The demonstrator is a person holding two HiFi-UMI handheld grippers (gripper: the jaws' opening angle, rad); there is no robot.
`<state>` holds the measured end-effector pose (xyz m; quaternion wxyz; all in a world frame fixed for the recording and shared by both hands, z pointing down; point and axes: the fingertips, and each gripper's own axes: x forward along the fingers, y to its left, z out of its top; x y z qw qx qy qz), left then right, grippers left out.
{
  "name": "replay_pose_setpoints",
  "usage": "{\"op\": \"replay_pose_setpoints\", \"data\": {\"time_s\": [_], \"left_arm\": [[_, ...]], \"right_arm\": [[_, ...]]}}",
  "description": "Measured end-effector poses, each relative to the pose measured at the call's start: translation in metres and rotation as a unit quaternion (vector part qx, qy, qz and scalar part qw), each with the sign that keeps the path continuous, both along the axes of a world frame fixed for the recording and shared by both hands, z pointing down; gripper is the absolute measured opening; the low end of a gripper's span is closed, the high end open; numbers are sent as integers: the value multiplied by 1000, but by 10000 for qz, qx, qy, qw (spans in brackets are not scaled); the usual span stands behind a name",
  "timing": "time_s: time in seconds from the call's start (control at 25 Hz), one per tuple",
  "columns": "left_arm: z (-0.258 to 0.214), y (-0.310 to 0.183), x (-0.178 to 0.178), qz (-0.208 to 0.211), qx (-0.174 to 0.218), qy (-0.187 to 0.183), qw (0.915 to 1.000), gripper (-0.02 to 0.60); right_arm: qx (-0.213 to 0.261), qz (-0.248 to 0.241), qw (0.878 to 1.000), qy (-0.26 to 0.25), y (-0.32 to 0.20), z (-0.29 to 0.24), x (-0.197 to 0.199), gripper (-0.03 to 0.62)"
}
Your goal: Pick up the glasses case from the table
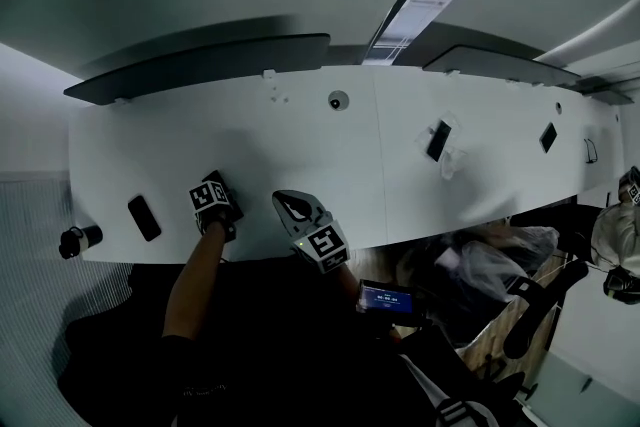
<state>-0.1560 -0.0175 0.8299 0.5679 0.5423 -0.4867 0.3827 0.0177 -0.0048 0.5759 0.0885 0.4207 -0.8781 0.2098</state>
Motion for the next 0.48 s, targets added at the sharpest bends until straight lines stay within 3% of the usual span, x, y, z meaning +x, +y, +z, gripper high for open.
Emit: {"op": "replay_pose_setpoints", "data": {"time_s": [0.28,0.48], "left_arm": [[13,4,1,250,-704,-577,9955,325],[28,2,3,373,-696,-528,9955,328]], "right_arm": [[-195,72,9993,-318,2,14,-1,8],[-368,300,9979,-452,-3,19,10,8]]}}
